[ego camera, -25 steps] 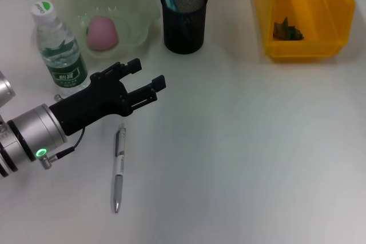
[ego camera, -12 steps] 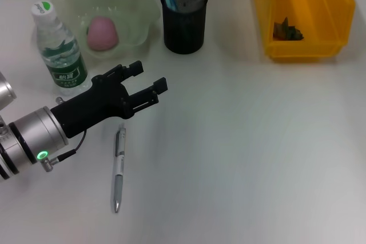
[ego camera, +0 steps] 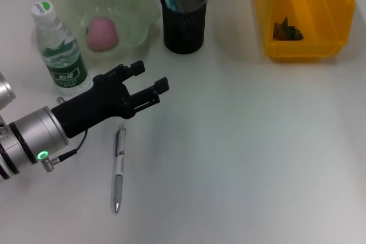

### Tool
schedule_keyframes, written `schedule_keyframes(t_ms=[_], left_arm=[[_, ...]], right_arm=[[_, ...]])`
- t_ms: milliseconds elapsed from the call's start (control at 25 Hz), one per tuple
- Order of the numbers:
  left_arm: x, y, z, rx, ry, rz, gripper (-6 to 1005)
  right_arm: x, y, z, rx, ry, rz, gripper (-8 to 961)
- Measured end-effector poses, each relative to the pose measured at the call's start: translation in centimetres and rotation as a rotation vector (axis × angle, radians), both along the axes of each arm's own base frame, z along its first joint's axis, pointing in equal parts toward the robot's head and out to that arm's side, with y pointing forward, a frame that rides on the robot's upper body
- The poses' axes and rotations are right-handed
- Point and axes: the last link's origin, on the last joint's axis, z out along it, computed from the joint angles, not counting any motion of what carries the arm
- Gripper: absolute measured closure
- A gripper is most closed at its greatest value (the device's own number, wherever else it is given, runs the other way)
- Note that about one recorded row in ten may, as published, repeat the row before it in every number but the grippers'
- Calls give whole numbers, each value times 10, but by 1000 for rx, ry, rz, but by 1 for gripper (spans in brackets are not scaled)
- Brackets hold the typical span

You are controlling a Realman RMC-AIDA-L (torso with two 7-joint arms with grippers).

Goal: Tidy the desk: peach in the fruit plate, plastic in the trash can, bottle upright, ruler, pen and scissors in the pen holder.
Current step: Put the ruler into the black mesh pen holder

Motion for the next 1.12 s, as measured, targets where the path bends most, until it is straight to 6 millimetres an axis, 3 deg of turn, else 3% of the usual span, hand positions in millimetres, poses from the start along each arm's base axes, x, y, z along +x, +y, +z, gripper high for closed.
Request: schedule_keyframes(t_ms=[200, 600, 760, 920, 1000, 1120], left_arm=[[0, 0, 1, -1, -4, -3, 197], [0, 1, 3, -2, -4, -4, 198], [0, 1, 4, -3, -6, -3, 198], [-1, 2, 6, -1, -3, -4, 198], [-1, 5, 9, 5, 0, -7, 198], [0, 8, 14, 11, 1, -9, 198]], right_arm=[[-2, 0, 0, 0, 0, 4, 892], [-2, -3, 1, 46, 5, 39, 453], [2, -8, 6, 88, 44, 47, 394], [17, -22, 19, 164, 141, 87, 344], [37, -38, 26, 224, 239, 124, 333], [50, -49, 32, 269, 318, 153, 317]])
